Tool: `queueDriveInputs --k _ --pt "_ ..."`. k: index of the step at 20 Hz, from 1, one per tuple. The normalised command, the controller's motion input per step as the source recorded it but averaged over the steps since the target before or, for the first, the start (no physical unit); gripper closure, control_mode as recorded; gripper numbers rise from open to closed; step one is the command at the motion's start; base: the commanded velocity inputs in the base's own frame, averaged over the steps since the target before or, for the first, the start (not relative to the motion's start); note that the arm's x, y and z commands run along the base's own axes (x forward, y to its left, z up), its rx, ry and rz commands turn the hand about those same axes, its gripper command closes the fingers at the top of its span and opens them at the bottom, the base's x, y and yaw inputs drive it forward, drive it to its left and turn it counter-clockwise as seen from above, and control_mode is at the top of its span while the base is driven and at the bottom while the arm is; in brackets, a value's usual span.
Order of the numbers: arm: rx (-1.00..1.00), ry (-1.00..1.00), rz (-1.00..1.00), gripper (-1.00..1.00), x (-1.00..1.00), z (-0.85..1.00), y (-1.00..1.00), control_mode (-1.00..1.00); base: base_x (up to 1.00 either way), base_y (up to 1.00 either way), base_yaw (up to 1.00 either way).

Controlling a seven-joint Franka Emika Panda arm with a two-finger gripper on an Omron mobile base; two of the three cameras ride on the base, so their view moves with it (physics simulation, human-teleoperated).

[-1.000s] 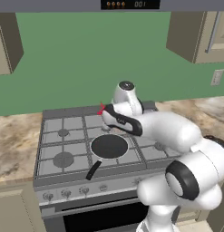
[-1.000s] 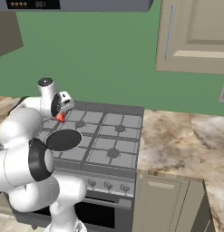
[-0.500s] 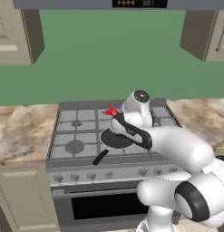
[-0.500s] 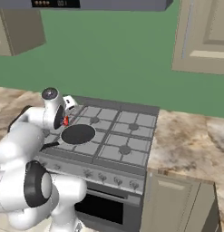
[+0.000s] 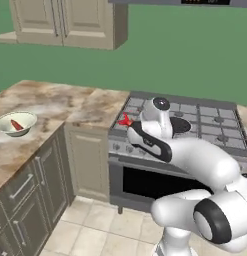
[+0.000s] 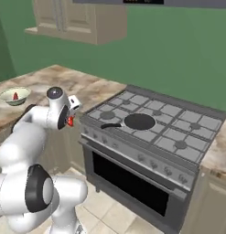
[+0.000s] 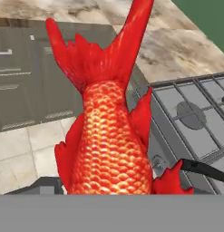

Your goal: Place the fish on the plate and place the carrot on the same plate.

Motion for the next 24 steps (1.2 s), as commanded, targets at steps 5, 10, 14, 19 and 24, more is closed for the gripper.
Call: queueDriveInputs --k 5,10,14,19,24 --pt "0.0 0.0 0.0 1.0 0.0 0.0 0.0 1.0 0.13 0.5 0.6" --pt "0.0 0.0 0.0 1.0 0.0 0.0 0.0 1.0 0.59 0.62 0.52" --pt "0.0 0.0 0.0 1.0 0.0 0.0 0.0 1.0 0.83 0.71 0.44" --pt "0.0 0.0 0.0 1.0 0.0 0.0 0.0 1.0 0.97 0.24 0.26" --pt "0.0 0.0 0.0 1.0 0.0 0.0 0.0 1.0 1.0 -0.02 0.32"
